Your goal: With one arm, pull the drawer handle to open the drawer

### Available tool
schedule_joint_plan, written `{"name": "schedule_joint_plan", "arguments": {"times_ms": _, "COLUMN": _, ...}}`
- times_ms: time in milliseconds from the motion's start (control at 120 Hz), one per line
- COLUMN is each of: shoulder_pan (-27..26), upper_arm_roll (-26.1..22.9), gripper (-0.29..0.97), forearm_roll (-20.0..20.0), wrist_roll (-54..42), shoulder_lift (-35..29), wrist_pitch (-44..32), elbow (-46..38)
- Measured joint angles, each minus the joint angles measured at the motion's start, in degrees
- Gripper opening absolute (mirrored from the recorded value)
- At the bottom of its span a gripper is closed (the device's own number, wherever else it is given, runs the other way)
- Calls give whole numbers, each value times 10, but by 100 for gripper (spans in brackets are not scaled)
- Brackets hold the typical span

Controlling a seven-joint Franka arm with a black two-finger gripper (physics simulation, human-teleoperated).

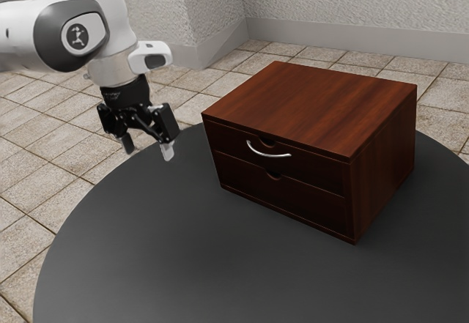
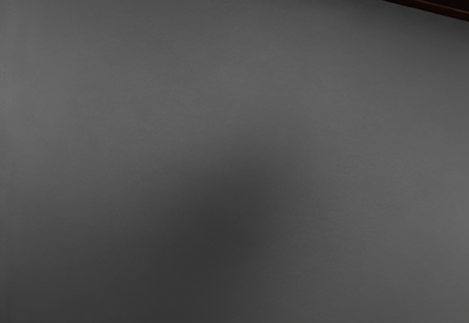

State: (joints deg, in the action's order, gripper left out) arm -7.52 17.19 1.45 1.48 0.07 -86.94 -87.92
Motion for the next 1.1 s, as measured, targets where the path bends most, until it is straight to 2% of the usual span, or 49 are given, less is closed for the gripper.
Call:
{"name": "schedule_joint_plan", "arguments": {"times_ms": 417, "shoulder_pan": 85, "upper_arm_roll": 4, "gripper": 68, "forearm_roll": 5, "wrist_roll": -40, "shoulder_lift": -1, "wrist_pitch": -1, "elbow": 1}}
{"name": "schedule_joint_plan", "arguments": {"times_ms": 617, "shoulder_pan": 119, "upper_arm_roll": -9, "gripper": 68, "forearm_roll": 8, "wrist_roll": -21, "shoulder_lift": -30, "wrist_pitch": 34, "elbow": 89}}
{"name": "schedule_joint_plan", "arguments": {"times_ms": 675, "shoulder_pan": 96, "upper_arm_roll": -25, "gripper": 68, "forearm_roll": 10, "wrist_roll": 12, "shoulder_lift": -36, "wrist_pitch": 44, "elbow": 96}}
{"name": "schedule_joint_plan", "arguments": {"times_ms": 783, "shoulder_pan": -9, "upper_arm_roll": -38, "gripper": 68, "forearm_roll": 11, "wrist_roll": 112, "shoulder_lift": -30, "wrist_pitch": 54, "elbow": 98}}
{"name": "schedule_joint_plan", "arguments": {"times_ms": 875, "shoulder_pan": -53, "upper_arm_roll": -51, "gripper": 68, "forearm_roll": 10, "wrist_roll": 205, "shoulder_lift": -26, "wrist_pitch": 46, "elbow": 94}}
{"name": "schedule_joint_plan", "arguments": {"times_ms": 967, "shoulder_pan": -59, "upper_arm_roll": -53, "gripper": 68, "forearm_roll": 11, "wrist_roll": 285, "shoulder_lift": -22, "wrist_pitch": 33, "elbow": 87}}
{"name": "schedule_joint_plan", "arguments": {"times_ms": 1100, "shoulder_pan": -26, "upper_arm_roll": -53, "gripper": 68, "forearm_roll": 11, "wrist_roll": 381, "shoulder_lift": -17, "wrist_pitch": 15, "elbow": 83}}
